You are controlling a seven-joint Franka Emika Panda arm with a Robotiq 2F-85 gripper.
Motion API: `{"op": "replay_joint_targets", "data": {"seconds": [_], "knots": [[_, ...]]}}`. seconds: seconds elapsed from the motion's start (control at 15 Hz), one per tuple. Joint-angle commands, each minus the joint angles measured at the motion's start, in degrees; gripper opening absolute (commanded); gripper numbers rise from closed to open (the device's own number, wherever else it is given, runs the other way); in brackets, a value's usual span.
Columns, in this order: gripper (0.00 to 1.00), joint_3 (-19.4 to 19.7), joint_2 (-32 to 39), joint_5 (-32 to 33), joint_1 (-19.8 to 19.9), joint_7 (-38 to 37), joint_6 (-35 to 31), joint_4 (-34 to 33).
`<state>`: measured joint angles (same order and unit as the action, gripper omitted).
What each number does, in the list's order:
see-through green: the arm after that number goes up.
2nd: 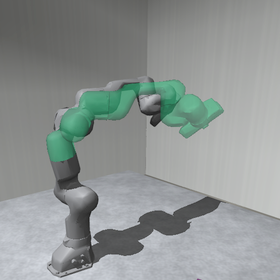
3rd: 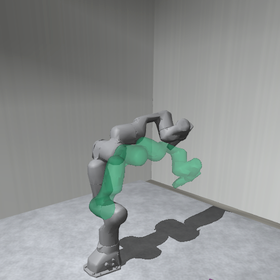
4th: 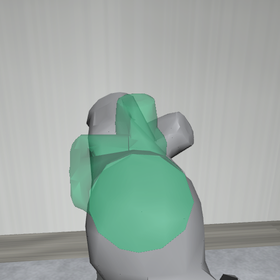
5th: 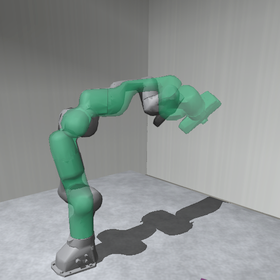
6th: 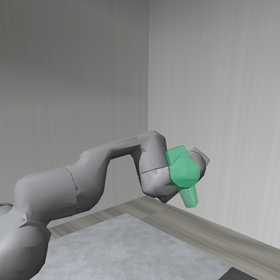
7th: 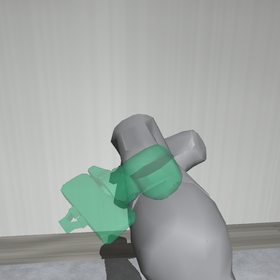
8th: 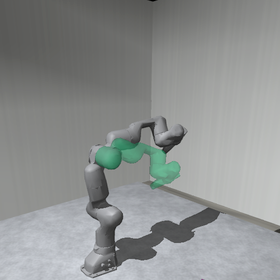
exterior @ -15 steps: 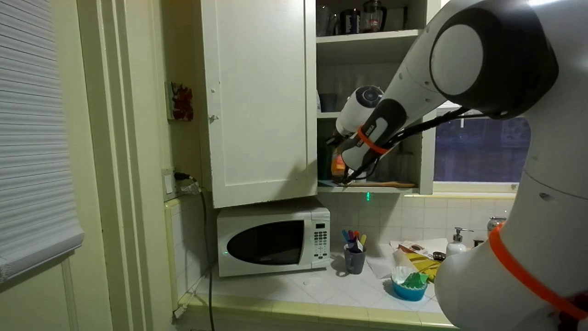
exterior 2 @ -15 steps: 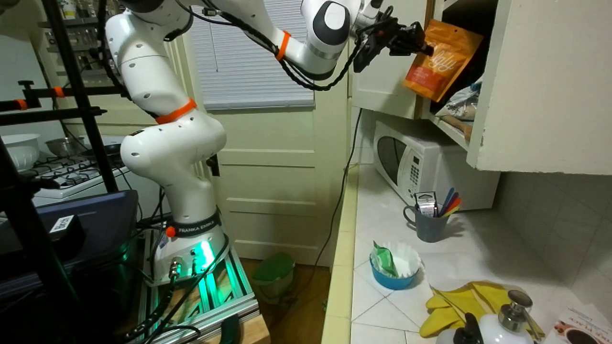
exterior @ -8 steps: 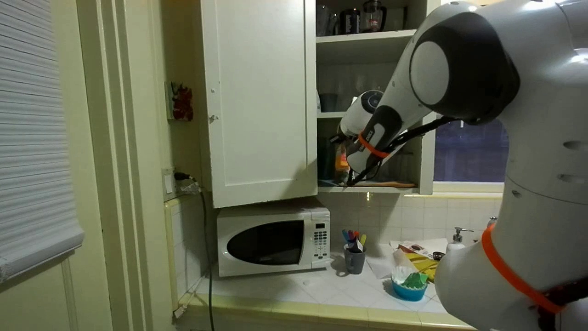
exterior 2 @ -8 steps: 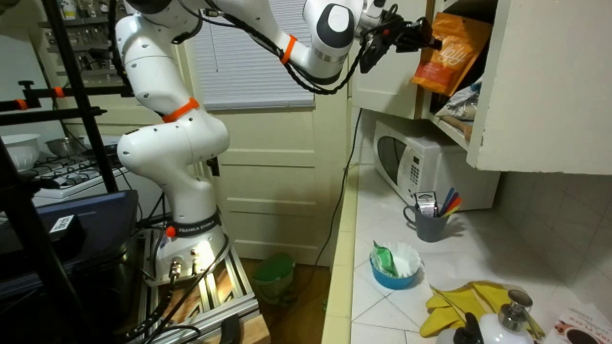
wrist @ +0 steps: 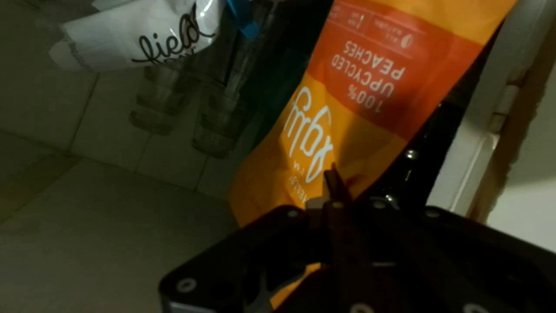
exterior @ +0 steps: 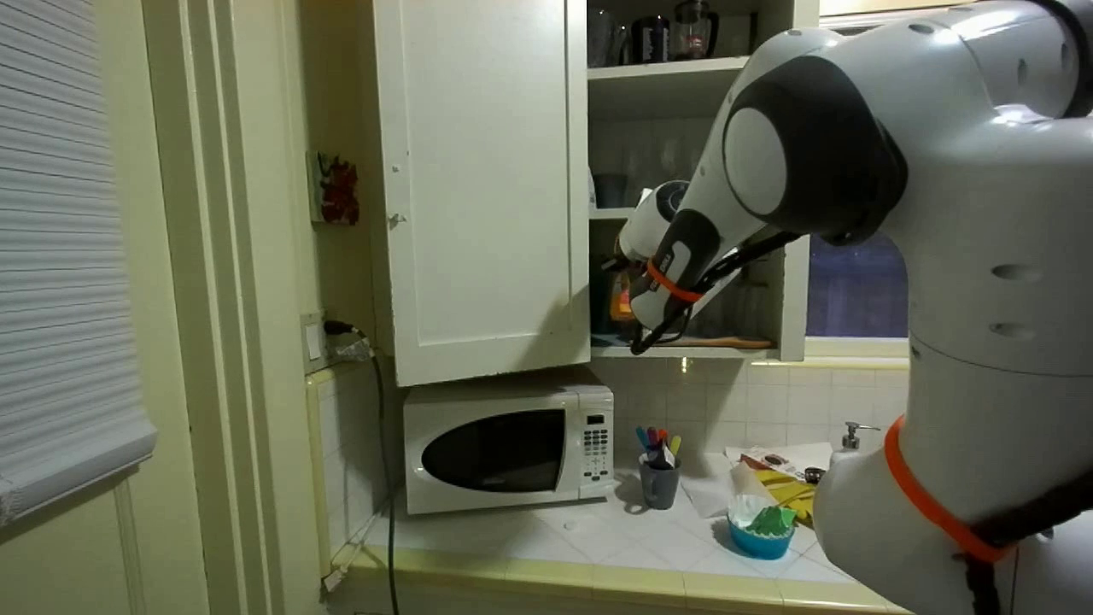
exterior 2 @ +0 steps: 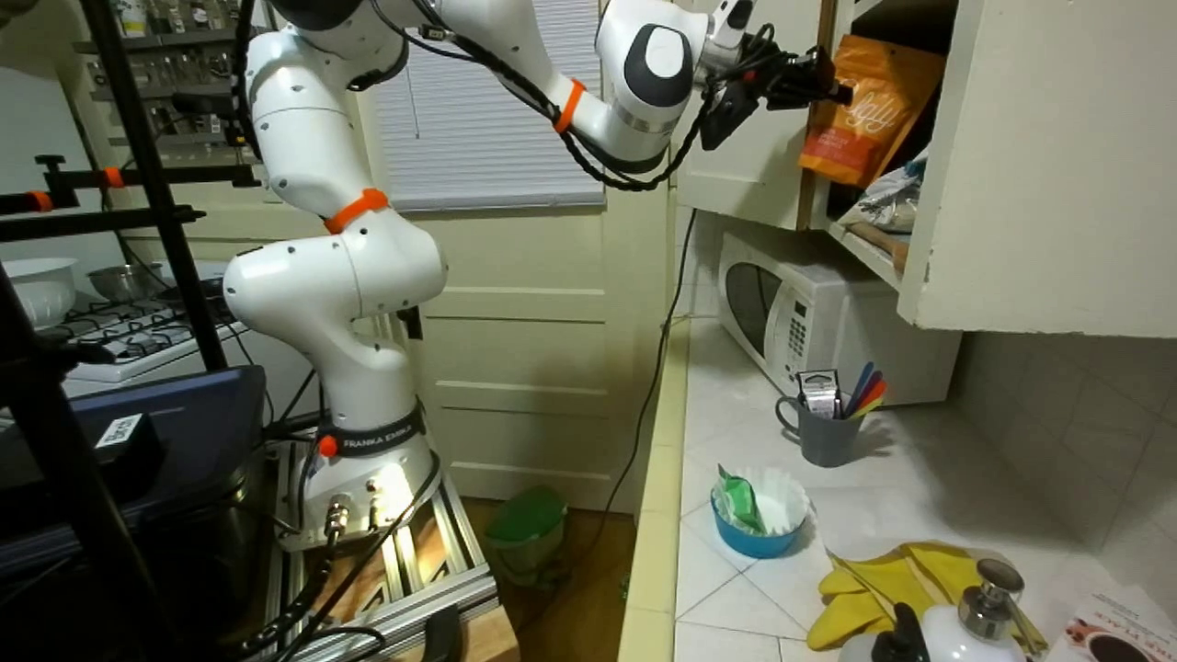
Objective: Move the orange packet to the bottom shelf
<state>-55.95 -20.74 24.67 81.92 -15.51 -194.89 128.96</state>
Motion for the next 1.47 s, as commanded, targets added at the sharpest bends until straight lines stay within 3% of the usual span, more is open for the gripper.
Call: {"op": "replay_joint_targets", "data": {"seconds": [0.0,0.8,1.2,1.27,1.33,1.4], "knots": [[0.01,-6.87,0.49,-1.99,7.21,-0.08,-1.45,-1.98],[0.01,-30.89,1.15,-2.38,30.66,-0.15,0.43,-9.74],[0.01,-39.22,0.30,-2.36,39.95,-0.48,0.98,-12.63],[0.29,-40.28,0.39,-2.42,40.87,-0.62,1.38,-13.08],[0.29,-41.16,0.21,-2.49,41.83,-0.68,1.40,-13.47],[0.36,-41.90,0.28,-2.50,42.67,-0.70,1.46,-13.84]]}}
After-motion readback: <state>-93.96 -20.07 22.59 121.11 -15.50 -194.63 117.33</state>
